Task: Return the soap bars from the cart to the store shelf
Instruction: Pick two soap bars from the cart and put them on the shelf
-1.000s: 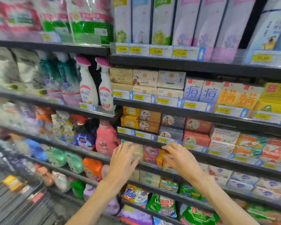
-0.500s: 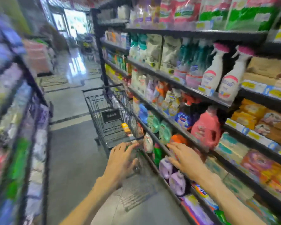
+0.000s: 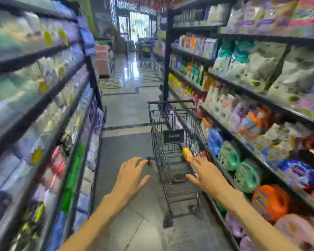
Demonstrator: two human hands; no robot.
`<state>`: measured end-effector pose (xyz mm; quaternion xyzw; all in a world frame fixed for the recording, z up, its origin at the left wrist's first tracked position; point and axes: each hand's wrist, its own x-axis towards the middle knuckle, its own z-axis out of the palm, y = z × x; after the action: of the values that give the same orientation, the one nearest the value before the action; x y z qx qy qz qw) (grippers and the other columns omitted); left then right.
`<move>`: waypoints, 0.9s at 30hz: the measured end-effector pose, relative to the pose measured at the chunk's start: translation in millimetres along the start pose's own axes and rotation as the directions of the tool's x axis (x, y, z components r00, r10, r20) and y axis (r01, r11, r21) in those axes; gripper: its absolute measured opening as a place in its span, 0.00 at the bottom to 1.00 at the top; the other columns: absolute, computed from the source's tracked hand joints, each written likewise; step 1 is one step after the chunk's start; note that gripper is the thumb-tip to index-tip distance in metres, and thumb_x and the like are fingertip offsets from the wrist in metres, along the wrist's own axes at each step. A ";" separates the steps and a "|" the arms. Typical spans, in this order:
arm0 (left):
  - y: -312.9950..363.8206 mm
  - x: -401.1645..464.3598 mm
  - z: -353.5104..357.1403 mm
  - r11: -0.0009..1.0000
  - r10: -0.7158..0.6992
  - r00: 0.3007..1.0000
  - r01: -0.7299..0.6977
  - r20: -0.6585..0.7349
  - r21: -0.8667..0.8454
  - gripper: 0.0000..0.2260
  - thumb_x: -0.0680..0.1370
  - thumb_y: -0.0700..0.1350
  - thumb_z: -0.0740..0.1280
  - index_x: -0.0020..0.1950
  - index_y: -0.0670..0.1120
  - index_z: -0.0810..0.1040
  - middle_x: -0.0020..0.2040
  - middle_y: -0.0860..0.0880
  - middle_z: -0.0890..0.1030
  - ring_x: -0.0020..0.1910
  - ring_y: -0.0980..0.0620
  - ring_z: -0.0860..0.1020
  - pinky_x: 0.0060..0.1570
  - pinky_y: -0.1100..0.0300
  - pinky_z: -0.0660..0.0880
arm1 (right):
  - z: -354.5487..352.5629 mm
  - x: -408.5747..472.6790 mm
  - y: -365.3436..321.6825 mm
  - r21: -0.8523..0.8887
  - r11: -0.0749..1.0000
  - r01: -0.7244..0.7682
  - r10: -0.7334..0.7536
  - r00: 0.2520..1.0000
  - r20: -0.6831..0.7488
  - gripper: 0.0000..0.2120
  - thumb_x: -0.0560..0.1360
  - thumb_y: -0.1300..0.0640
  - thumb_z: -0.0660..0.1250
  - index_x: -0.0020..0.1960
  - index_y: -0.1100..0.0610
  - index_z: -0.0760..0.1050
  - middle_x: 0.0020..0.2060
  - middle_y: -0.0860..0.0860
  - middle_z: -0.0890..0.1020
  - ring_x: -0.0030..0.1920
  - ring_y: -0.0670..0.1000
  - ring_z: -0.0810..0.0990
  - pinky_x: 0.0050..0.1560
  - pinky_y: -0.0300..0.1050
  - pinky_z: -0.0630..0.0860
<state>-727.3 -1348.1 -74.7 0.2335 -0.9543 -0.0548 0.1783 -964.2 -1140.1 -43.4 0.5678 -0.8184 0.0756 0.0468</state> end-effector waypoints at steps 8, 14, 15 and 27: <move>-110.4 94.1 13.9 0.997 0.055 0.997 -0.059 0.063 0.055 0.25 0.77 0.60 0.64 0.71 0.49 0.72 0.67 0.45 0.75 0.67 0.42 0.73 0.64 0.43 0.72 | 37.4 125.6 -29.4 0.014 0.999 -0.052 0.052 0.998 0.036 0.33 0.79 0.40 0.61 0.78 0.53 0.59 0.71 0.50 0.69 0.70 0.51 0.68 0.70 0.46 0.68; -146.6 203.8 63.4 0.990 0.138 0.985 -0.140 0.106 0.011 0.25 0.78 0.59 0.65 0.72 0.49 0.71 0.69 0.46 0.74 0.68 0.42 0.73 0.66 0.42 0.71 | 71.9 219.7 6.8 0.038 0.991 -0.131 0.129 0.991 0.038 0.31 0.79 0.41 0.61 0.77 0.53 0.60 0.70 0.50 0.71 0.69 0.51 0.70 0.68 0.44 0.68; -149.8 224.1 69.7 0.988 0.154 0.982 -0.155 0.113 0.001 0.25 0.78 0.59 0.65 0.72 0.49 0.71 0.69 0.46 0.74 0.69 0.43 0.72 0.67 0.42 0.71 | 77.2 236.2 16.2 0.038 0.988 -0.150 0.149 0.988 0.038 0.31 0.79 0.41 0.61 0.77 0.53 0.60 0.70 0.50 0.71 0.69 0.51 0.69 0.69 0.45 0.68; -152.1 475.4 155.5 0.897 0.442 0.875 -0.435 0.199 -0.080 0.27 0.79 0.64 0.56 0.74 0.51 0.68 0.70 0.49 0.72 0.69 0.45 0.71 0.66 0.48 0.71 | 97.9 365.6 140.9 0.028 0.903 -0.429 0.428 0.903 0.027 0.29 0.77 0.39 0.61 0.73 0.53 0.66 0.64 0.51 0.76 0.63 0.55 0.75 0.61 0.50 0.74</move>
<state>-1112.7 -1700.5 -98.3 0.0012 -0.9948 -0.0532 0.0872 -1223.5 -1446.1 -90.3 0.3757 -0.9221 0.0917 0.0115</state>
